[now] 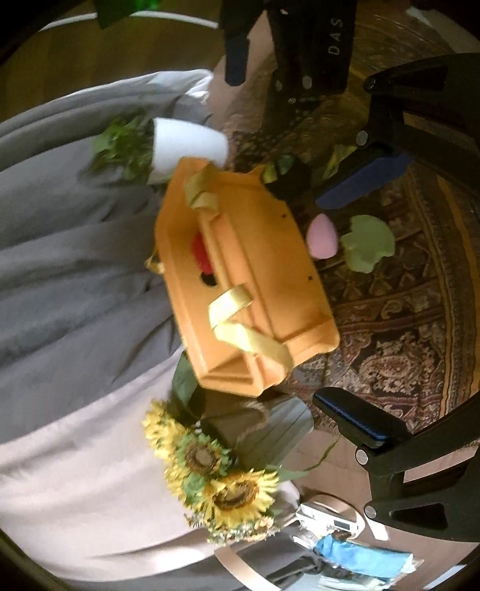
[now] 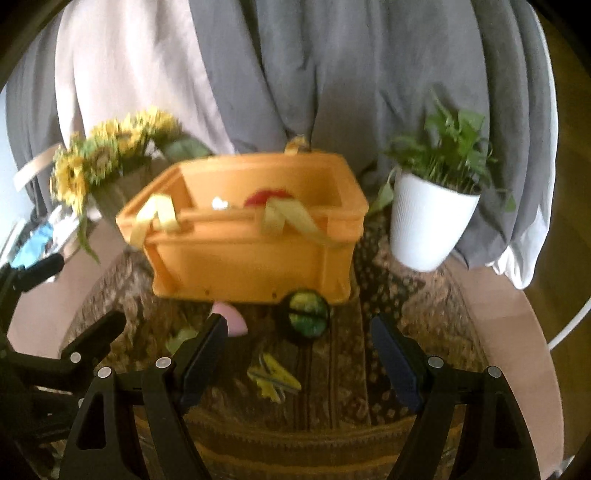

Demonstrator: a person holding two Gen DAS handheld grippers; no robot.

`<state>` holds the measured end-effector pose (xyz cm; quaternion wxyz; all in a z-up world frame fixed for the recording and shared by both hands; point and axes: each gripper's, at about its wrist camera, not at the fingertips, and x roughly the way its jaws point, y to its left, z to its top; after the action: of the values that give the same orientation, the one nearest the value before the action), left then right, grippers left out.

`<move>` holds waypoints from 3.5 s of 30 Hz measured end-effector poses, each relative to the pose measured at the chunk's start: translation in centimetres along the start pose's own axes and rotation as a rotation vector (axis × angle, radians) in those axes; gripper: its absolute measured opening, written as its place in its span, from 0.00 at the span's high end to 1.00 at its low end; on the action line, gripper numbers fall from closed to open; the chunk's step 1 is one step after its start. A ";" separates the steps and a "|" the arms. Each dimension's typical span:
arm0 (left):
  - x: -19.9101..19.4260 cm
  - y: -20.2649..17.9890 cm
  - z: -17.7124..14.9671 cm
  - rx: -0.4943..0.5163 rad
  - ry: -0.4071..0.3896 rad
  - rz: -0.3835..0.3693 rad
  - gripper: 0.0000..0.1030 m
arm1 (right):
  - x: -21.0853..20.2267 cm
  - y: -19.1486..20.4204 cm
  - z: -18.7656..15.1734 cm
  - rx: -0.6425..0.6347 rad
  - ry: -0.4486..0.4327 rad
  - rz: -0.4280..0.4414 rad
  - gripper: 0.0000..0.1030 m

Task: Organize soft objects
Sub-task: 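Withdraw both grippers from the crate toward the remaining toys beside it, then grasp the green frog plush with the left gripper while the right gripper grasps the yellow ring toy, then lift the frog and ring toy and carry both over the orange crate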

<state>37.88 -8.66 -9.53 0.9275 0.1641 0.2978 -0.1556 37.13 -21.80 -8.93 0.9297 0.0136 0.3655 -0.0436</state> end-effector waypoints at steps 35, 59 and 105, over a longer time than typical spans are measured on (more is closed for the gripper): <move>11.1 -2.5 -4.7 0.031 0.219 -0.217 0.04 | 11.3 0.1 -4.4 -0.026 0.382 0.127 0.30; 10.8 -2.1 -4.0 -0.067 0.248 -0.220 0.39 | 10.6 -0.3 -4.9 -0.018 0.339 0.178 0.57; -0.7 2.4 5.6 -0.199 -0.124 -0.035 0.39 | -0.6 0.2 4.6 -0.006 -0.134 0.206 0.62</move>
<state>41.06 -8.58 -4.26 0.9529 0.0561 0.2565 -0.1515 39.85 -21.82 -5.11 0.9517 0.0453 0.2991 0.0526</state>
